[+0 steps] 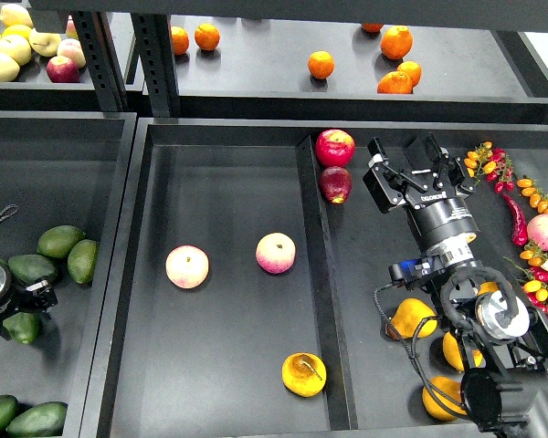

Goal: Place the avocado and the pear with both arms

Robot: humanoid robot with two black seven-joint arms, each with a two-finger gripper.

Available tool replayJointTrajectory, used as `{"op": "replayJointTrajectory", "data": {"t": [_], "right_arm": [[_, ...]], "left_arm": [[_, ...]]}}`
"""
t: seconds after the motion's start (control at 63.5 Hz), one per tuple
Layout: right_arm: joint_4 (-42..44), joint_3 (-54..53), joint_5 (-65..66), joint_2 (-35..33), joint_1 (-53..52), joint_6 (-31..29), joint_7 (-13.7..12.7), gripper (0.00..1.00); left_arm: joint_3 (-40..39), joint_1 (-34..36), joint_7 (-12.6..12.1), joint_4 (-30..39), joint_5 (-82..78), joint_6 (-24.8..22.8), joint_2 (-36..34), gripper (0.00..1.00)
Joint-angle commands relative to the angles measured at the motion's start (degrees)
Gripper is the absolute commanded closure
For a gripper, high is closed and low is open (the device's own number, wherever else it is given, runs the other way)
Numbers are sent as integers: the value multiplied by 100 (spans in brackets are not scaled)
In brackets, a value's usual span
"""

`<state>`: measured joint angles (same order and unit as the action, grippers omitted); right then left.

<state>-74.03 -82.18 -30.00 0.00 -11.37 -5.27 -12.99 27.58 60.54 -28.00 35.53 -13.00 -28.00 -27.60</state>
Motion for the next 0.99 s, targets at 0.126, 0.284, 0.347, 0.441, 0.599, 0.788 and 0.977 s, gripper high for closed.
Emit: {"op": "replayJointTrajectory", "data": {"t": [0.126, 0.284, 0.347, 0.441, 0.599, 0.788, 0.977], "right_arm": [[11, 9, 3, 0, 108, 0, -2, 0], [11, 44, 3, 0, 284, 0, -19, 0], [11, 62, 3, 0, 354, 0, -28, 0], [11, 123, -5, 0, 451, 0, -46, 0], [2, 176, 21, 0, 548, 0, -46, 0], [-24, 203, -6, 0, 820, -17, -90, 0], [-42, 203, 3, 0, 899, -61, -274, 0]], "left_arm": [[-279, 204, 0, 95, -1, 0, -184, 2], [-1079, 327, 0, 121, 25, 0, -729, 2], [-1404, 327, 0, 139, 70, 0, -887, 2], [-2380, 178, 0, 139, 315, 0, -1362, 2], [-3391, -86, 0, 323, 1071, 0, -1740, 2], [-4515, -437, 0, 727, 2090, 0, -2100, 2], [-6000, -1438, 0, 903, 3075, 0, -1987, 2]]}}
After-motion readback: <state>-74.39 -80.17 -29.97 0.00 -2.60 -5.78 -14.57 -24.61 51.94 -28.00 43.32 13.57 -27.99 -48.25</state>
